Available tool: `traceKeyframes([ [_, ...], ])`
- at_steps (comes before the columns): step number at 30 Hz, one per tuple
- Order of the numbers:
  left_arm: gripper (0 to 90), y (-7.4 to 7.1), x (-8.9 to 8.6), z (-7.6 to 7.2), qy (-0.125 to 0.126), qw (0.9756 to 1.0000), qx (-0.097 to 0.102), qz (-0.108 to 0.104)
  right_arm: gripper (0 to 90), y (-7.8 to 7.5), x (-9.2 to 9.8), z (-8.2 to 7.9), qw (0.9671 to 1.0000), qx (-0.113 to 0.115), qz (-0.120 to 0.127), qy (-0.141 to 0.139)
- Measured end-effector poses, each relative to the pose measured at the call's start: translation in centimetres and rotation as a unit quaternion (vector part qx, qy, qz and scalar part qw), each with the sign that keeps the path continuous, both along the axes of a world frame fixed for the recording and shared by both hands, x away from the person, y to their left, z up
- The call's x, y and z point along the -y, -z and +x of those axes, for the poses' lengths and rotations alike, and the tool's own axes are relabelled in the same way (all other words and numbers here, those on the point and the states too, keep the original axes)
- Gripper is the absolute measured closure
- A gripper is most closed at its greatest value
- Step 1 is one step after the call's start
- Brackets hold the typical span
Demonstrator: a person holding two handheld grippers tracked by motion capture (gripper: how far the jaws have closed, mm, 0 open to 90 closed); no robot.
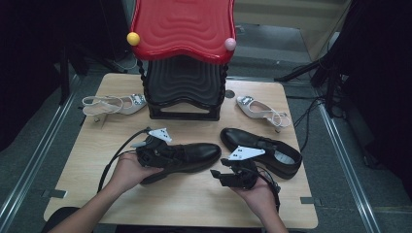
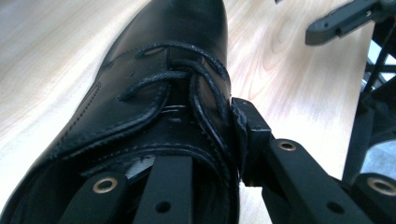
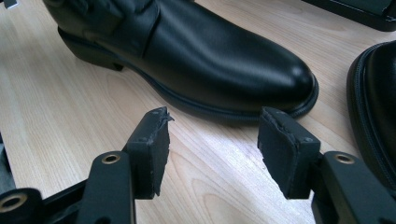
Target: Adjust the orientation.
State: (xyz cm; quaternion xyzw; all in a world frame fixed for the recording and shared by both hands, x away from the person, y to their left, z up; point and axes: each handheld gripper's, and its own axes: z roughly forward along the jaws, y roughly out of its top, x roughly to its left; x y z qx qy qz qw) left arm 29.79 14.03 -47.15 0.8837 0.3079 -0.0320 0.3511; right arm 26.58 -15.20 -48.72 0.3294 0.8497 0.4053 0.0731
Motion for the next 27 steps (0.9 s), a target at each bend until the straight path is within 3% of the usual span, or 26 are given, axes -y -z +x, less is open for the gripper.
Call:
traceKeyframes([
  [5, 68.9, 0.0, -0.5, 0.1, 0.005, 1.0000, -0.001, -0.002, 44.7, 0.0, -0.1, 0.1, 1.0000, -0.001, 0.001, -0.001],
  [6, 62.1, -0.2, -0.9, 0.2, 0.007, 1.0000, -0.004, -0.004, 44.7, 0.0, -0.2, 0.0, 1.0000, -0.001, 0.001, 0.000],
  [10, 52.6, -0.6, -1.6, 0.1, 0.014, 0.9999, -0.006, 0.002, 44.8, 0.0, -0.2, 0.0, 1.0000, -0.004, 0.001, 0.003],
  [12, 51.8, -1.2, -2.4, 0.0, 0.015, 0.9999, 0.003, 0.001, 44.8, -0.1, -0.2, 0.0, 1.0000, -0.004, 0.002, 0.004],
  [16, 51.1, -2.5, -4.3, 0.0, 0.011, 0.9998, -0.006, -0.014, 45.8, -0.3, -0.5, -0.2, 0.9999, -0.010, 0.007, 0.007],
  [19, 56.0, -4.2, -6.0, -0.2, 0.012, 0.9996, 0.016, -0.017, 46.7, -0.4, -0.8, -0.4, 0.9999, -0.012, 0.005, 0.008],
  [22, 73.8, -4.9, -7.5, 0.2, 0.011, 0.9992, 0.014, -0.036, 48.6, -0.6, -1.2, -0.6, 0.9998, -0.018, 0.011, 0.007],
  [27, 85.4, -5.0, -8.5, 1.0, 0.006, 0.9994, 0.016, -0.029, 53.7, -1.2, -2.4, -0.6, 0.9998, -0.014, 0.012, -0.002],
])
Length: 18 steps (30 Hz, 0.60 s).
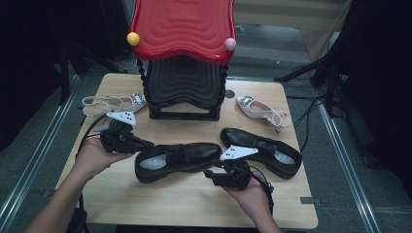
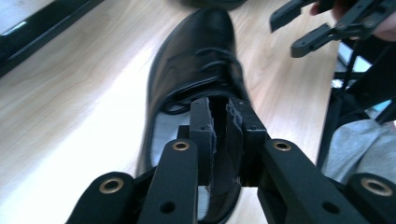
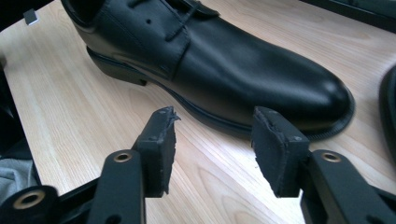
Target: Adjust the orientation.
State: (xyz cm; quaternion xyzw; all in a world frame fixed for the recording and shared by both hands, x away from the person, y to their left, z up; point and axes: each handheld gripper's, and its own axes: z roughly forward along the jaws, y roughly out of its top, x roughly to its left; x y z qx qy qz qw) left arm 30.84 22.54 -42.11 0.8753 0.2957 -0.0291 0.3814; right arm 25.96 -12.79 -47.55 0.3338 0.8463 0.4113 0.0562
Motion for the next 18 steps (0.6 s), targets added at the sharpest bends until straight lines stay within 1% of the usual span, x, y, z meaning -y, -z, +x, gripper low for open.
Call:
traceKeyframes([
  [2, 86.0, 0.2, -0.4, 0.4, -0.003, 1.0000, -0.004, -0.006, 55.5, -0.1, -0.2, 0.1, 1.0000, -0.001, 0.000, -0.002],
  [3, 89.6, 0.5, -0.5, 0.6, -0.002, 1.0000, -0.006, -0.002, 61.0, -0.2, -0.6, 0.3, 1.0000, -0.009, 0.002, -0.004],
  [4, 90.0, 0.7, -0.7, 0.8, 0.000, 1.0000, -0.003, 0.004, 64.3, -0.3, -0.8, 0.4, 0.9999, -0.012, 0.004, -0.005],
  [5, 90.0, 0.9, -0.8, 1.0, -0.004, 1.0000, -0.005, 0.005, 66.4, -0.3, -0.9, 0.4, 0.9999, -0.014, 0.000, -0.003],
  [6, 90.0, 1.0, -1.0, 1.3, -0.006, 0.9999, -0.008, 0.003, 66.4, -0.3, -0.9, 0.4, 0.9999, -0.014, 0.000, -0.003],
  [7, 90.0, 1.1, -1.3, 1.7, -0.008, 0.9999, -0.009, 0.001, 69.8, -0.3, -1.1, 0.5, 0.9999, -0.012, -0.005, -0.004],
  [8, 90.0, 1.1, -1.4, 2.2, -0.011, 0.9999, -0.008, 0.004, 73.6, -0.3, -1.2, 0.7, 0.9999, -0.014, -0.009, -0.004],
  [10, 90.0, 1.1, -1.5, 3.0, -0.015, 0.9997, 0.000, 0.019, 85.6, -0.3, -1.8, 1.4, 0.9999, -0.011, -0.011, -0.007],
  [11, 90.0, 1.5, -1.5, 3.7, -0.013, 0.9997, -0.002, 0.022, 90.0, -0.3, -2.1, 1.7, 0.9998, -0.015, -0.016, -0.005],
  [12, 90.0, 1.5, -1.5, 3.7, -0.013, 0.9997, -0.002, 0.022, 90.0, -0.3, -2.1, 1.7, 0.9998, -0.015, -0.016, -0.005],
  [13, 90.0, 1.9, -1.5, 3.8, -0.012, 0.9998, -0.007, 0.016, 90.0, -0.2, -2.3, 2.0, 0.9996, -0.021, -0.016, -0.007],
  [14, 89.9, 2.2, -1.5, 4.0, -0.010, 0.9997, -0.013, 0.016, 90.0, 0.1, -2.8, 2.3, 0.9994, -0.029, -0.017, -0.007],
  [15, 89.8, 2.6, -1.5, 4.0, -0.013, 0.9996, -0.017, 0.016, 90.0, 0.2, -3.0, 2.4, 0.9993, -0.031, -0.018, -0.006],
  [16, 89.8, 2.9, -1.5, 4.1, -0.017, 0.9996, -0.016, 0.013, 90.0, 0.2, -3.0, 2.4, 0.9993, -0.031, -0.018, -0.006],
  [17, 89.6, 3.2, -1.5, 4.2, -0.017, 0.9995, -0.022, 0.013, 90.0, 0.4, -3.2, 2.3, 0.9994, -0.028, -0.019, -0.005],
  [18, 89.1, 3.4, -1.4, 4.2, -0.017, 0.9995, -0.024, 0.015, 90.0, 0.6, -3.4, 2.1, 0.9996, -0.021, -0.021, -0.005],
])
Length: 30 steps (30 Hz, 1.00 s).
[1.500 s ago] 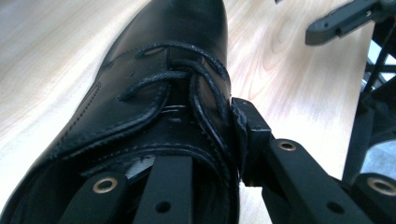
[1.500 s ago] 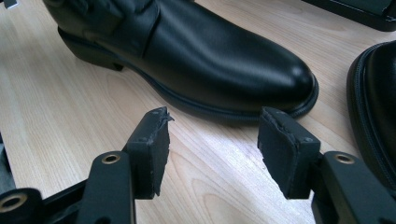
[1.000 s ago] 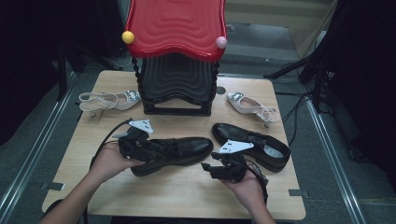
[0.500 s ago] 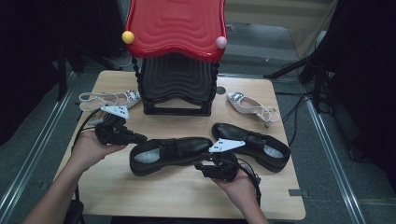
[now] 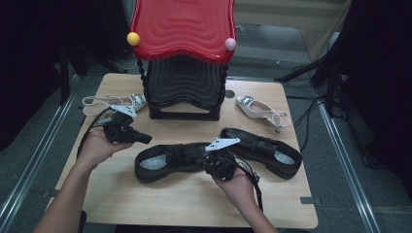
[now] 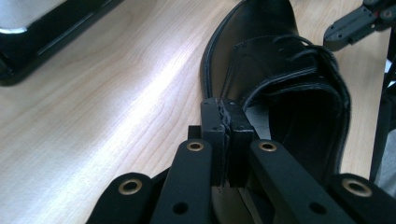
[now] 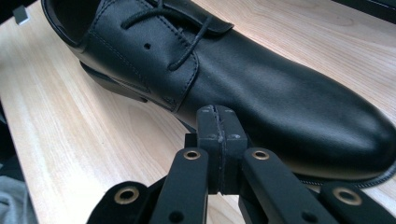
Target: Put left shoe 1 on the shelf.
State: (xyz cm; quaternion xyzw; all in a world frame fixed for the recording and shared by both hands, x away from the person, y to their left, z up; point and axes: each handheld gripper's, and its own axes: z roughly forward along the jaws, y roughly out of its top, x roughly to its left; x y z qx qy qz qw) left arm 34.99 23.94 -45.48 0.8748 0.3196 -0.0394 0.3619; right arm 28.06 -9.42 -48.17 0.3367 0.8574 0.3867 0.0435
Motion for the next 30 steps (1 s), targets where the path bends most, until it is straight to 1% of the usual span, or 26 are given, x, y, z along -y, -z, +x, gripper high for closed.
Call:
traceKeyframes([
  [1, 89.1, 0.2, 0.0, -0.1, 0.002, 1.0000, 0.004, 0.002, 90.0, 0.0, 0.0, 0.0, 1.0000, 0.000, 0.000, 0.000],
  [2, 89.1, 0.4, 0.0, -0.1, 0.006, 1.0000, 0.004, 0.002, 90.0, 0.1, 0.0, -0.1, 1.0000, -0.001, 0.002, 0.001],
  [3, 88.5, 0.6, 0.0, -0.2, 0.004, 0.9999, 0.008, 0.005, 90.0, 0.2, -0.1, -0.2, 1.0000, 0.000, 0.005, 0.004],
  [4, 88.2, 0.9, -0.1, -0.2, 0.003, 0.9999, 0.006, 0.009, 90.0, 0.5, -0.1, -0.5, 0.9998, -0.004, 0.016, 0.008],
  [5, 88.2, 1.4, -0.3, 0.0, -0.005, 1.0000, 0.002, 0.008, 90.0, 0.7, -0.2, -0.6, 0.9998, -0.004, 0.017, 0.009],
  [6, 88.3, 1.7, -0.3, 0.1, -0.009, 0.9999, 0.002, 0.005, 88.8, 0.9, -0.3, -0.7, 0.9999, -0.003, 0.013, 0.007],
  [7, 88.4, 2.0, -0.3, 0.2, -0.008, 1.0000, -0.003, 0.000, 87.7, 1.2, -0.4, -0.7, 0.9999, -0.005, 0.010, 0.009],
  [8, 88.4, 2.0, -0.3, 0.2, -0.008, 1.0000, -0.003, 0.000, 87.7, 1.2, -0.4, -0.7, 0.9999, -0.005, 0.010, 0.009],
  [10, 88.5, 2.6, -0.3, 0.4, -0.010, 0.9999, -0.010, 0.004, 90.0, 1.7, -0.6, -0.4, 0.9995, -0.024, -0.002, 0.019],
  [11, 88.5, 2.8, -0.2, 0.5, -0.007, 0.9998, -0.017, 0.001, 90.0, 1.8, -0.6, -0.2, 0.9996, -0.020, -0.004, 0.020],
  [12, 88.6, 2.9, -0.1, 0.6, -0.005, 0.9998, -0.018, -0.003, 90.0, 1.9, -0.6, 0.0, 0.9996, -0.015, -0.006, 0.023],
  [13, 88.6, 3.2, 0.4, 0.6, 0.002, 0.9998, -0.021, 0.000, 90.0, 1.9, -0.5, 0.2, 0.9996, -0.017, -0.002, 0.023],
  [14, 88.6, 3.2, 0.4, 0.6, 0.002, 0.9998, -0.021, 0.000, 90.0, 1.9, -0.5, 0.2, 0.9996, -0.017, -0.002, 0.023],
  [16, 88.6, 3.3, 1.0, 0.5, 0.013, 0.9997, -0.020, 0.010, 90.0, 2.1, -0.5, 0.4, 0.9995, -0.022, 0.005, 0.024],
  [18, 89.7, 3.3, 1.3, 0.3, 0.008, 0.9998, -0.015, 0.014, 90.0, 2.1, -0.6, 0.4, 0.9996, -0.018, 0.000, 0.023],
  [22, 90.0, 3.4, 1.1, 0.1, 0.007, 0.9997, -0.024, 0.001, 90.0, 2.1, -0.6, 0.3, 0.9997, -0.013, -0.004, 0.021],
  [27, 90.0, 3.4, 0.8, -0.5, 0.002, 0.9998, -0.021, 0.002, 90.0, 2.1, -0.7, 0.7, 0.9996, -0.011, -0.004, 0.027],
  [29, 90.0, 3.5, 0.8, -0.9, 0.005, 0.9996, -0.028, -0.003, 90.0, 2.1, -0.8, 1.1, 0.9995, -0.009, -0.006, 0.029],
  [30, 90.0, 3.5, 0.8, -0.9, 0.005, 0.9996, -0.028, -0.003, 90.0, 2.1, -0.8, 1.2, 0.9995, -0.007, -0.008, 0.030],
])
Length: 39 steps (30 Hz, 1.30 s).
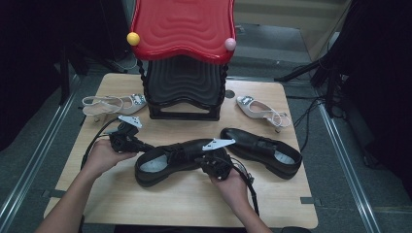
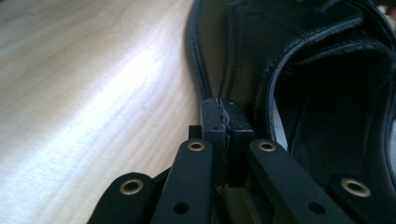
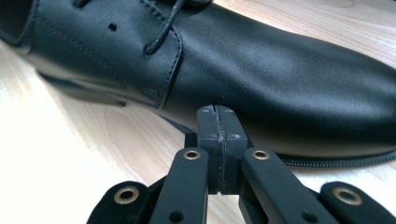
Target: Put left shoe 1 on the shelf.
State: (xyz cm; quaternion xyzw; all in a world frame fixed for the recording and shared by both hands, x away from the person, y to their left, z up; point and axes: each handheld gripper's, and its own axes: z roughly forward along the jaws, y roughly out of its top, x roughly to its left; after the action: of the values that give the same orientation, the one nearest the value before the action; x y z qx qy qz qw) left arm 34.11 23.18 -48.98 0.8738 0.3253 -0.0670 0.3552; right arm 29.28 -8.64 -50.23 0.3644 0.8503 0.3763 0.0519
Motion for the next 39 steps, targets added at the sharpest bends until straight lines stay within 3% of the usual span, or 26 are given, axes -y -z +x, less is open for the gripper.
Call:
traceKeyframes([
  [4, 90.0, 0.1, 0.8, -0.8, -0.001, 1.0000, 0.000, -0.005, 90.0, 0.0, 0.2, 0.5, 0.9999, -0.003, 0.006, 0.009],
  [6, 90.0, 0.1, 1.1, -1.1, -0.008, 0.9998, -0.006, -0.015, 90.0, 0.0, 0.5, 1.2, 0.9996, -0.016, 0.015, 0.016],
  [12, 90.0, 0.4, 2.1, -2.1, -0.026, 0.9993, -0.012, -0.024, 90.0, -0.2, 0.5, 1.8, 0.9997, -0.012, 0.006, 0.022],
  [15, 90.0, 0.4, 2.9, -2.7, -0.038, 0.9990, -0.005, -0.025, 90.0, -0.2, 0.6, 2.5, 0.9996, -0.011, 0.006, 0.025],
  [23, 90.0, 0.8, 3.9, -2.8, -0.066, 0.9968, -0.016, -0.041, 90.0, -0.2, 0.9, 3.3, 0.9993, -0.018, 0.008, 0.033],
  [35, 90.0, 1.0, 5.4, -3.0, -0.059, 0.9963, -0.026, -0.056, 90.0, -0.3, 1.0, 3.9, 0.9990, -0.014, 0.006, 0.042],
  [39, 90.0, 1.1, 5.9, -3.1, -0.073, 0.9953, -0.018, -0.061, 90.0, -0.4, 1.1, 4.1, 0.9988, -0.014, 0.004, 0.046],
])
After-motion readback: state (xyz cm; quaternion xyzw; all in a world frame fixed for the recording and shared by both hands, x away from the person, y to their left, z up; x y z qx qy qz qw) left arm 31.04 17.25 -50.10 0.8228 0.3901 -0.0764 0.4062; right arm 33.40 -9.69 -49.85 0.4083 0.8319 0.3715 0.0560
